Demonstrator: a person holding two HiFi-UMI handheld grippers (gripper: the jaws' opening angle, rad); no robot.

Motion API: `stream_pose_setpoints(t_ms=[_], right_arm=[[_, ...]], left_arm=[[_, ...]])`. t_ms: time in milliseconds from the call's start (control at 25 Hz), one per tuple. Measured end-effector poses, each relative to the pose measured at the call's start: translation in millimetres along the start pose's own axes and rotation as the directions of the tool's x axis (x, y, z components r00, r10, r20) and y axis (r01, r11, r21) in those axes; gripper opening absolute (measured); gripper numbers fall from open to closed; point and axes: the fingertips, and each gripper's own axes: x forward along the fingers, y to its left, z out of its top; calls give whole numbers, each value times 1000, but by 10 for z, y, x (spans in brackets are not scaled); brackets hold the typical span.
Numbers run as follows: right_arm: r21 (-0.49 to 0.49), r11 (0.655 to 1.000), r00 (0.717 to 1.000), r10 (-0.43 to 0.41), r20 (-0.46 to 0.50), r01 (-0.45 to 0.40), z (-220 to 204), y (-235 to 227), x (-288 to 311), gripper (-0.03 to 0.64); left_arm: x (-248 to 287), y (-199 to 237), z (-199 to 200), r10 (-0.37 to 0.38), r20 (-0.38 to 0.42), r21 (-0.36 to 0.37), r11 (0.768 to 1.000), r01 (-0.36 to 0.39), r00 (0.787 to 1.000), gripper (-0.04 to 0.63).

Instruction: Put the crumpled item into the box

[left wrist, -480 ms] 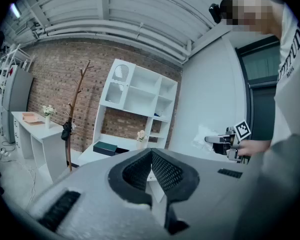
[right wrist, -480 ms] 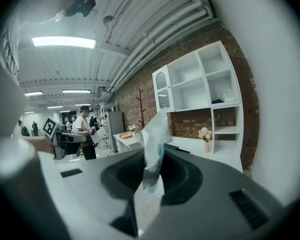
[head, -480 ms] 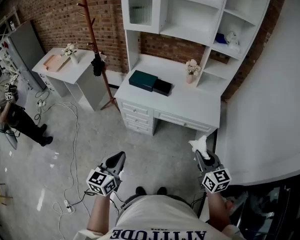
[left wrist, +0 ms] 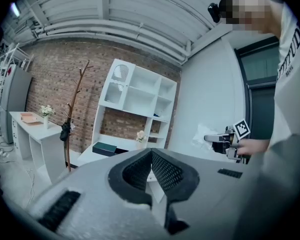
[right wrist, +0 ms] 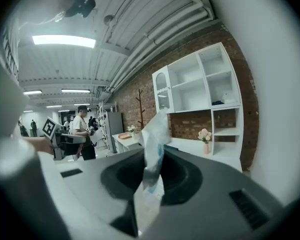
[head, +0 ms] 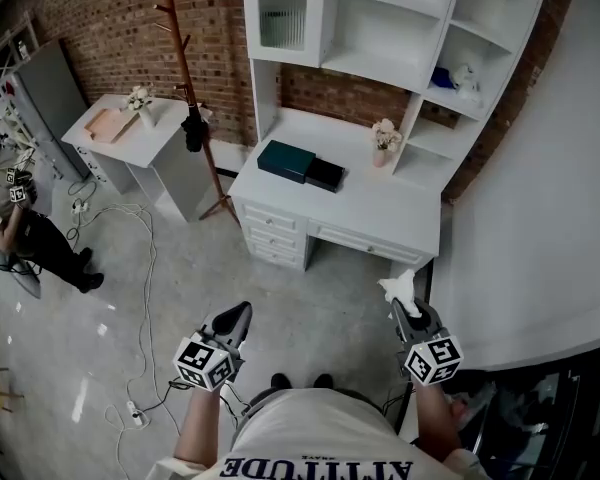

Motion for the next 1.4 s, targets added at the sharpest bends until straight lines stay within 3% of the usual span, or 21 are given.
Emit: stream_pose_setpoints(t_ms=[1000, 1400], right_arm=[[34, 995, 996, -94, -3, 94, 26, 427, 47, 77], [51, 994, 995, -96, -7, 96, -15, 434, 192, 75]], left_arm=[[-224, 393, -161, -88, -34, -28, 996, 87, 996, 26], [-163, 574, -174, -82, -38, -28, 996, 81, 996, 26]])
